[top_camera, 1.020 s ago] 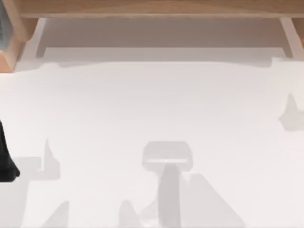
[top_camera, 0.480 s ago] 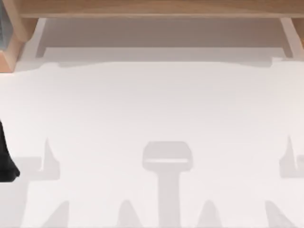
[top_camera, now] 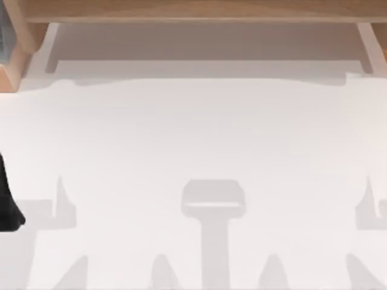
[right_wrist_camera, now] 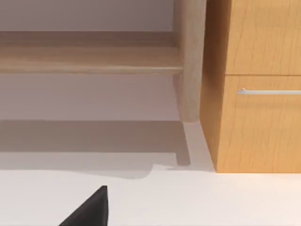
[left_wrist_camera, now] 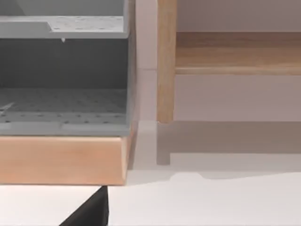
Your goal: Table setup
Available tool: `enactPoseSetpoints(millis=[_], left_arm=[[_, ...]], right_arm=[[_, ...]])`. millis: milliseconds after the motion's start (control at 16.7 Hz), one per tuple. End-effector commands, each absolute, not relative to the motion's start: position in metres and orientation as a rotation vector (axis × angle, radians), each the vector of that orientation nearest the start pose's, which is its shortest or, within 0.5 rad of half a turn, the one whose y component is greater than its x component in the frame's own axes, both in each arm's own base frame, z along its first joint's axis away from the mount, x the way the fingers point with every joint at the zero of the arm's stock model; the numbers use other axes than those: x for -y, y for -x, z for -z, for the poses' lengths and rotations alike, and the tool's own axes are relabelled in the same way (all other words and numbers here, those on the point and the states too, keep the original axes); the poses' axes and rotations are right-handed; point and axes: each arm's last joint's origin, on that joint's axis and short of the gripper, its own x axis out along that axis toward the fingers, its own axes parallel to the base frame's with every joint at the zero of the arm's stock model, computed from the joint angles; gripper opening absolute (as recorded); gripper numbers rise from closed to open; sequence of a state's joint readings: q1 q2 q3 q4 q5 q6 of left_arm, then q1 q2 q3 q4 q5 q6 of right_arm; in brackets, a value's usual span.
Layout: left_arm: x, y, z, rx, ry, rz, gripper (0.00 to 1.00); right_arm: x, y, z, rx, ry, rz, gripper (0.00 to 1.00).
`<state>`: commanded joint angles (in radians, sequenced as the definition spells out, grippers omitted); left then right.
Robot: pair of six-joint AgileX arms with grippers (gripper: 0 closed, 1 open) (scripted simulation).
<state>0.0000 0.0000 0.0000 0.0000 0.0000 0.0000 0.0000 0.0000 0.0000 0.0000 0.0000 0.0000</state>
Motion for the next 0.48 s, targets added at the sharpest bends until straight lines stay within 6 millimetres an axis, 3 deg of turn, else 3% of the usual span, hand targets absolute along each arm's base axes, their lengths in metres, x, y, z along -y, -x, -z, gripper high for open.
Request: enactPoseSetpoints(millis=[240,480], left_arm=[[0.004,-0.107,-0.188,0.005,0.003,0.013,1.0],[0.012,-0.119,-0.256,0.009,0.006,0.027,1.0]], right_arm=[[0.001,-0.106,-0.16,0.0,0.0,0.0,1.0],[0.001,-0.106,-0.16,0.0,0.0,0.0,1.0]])
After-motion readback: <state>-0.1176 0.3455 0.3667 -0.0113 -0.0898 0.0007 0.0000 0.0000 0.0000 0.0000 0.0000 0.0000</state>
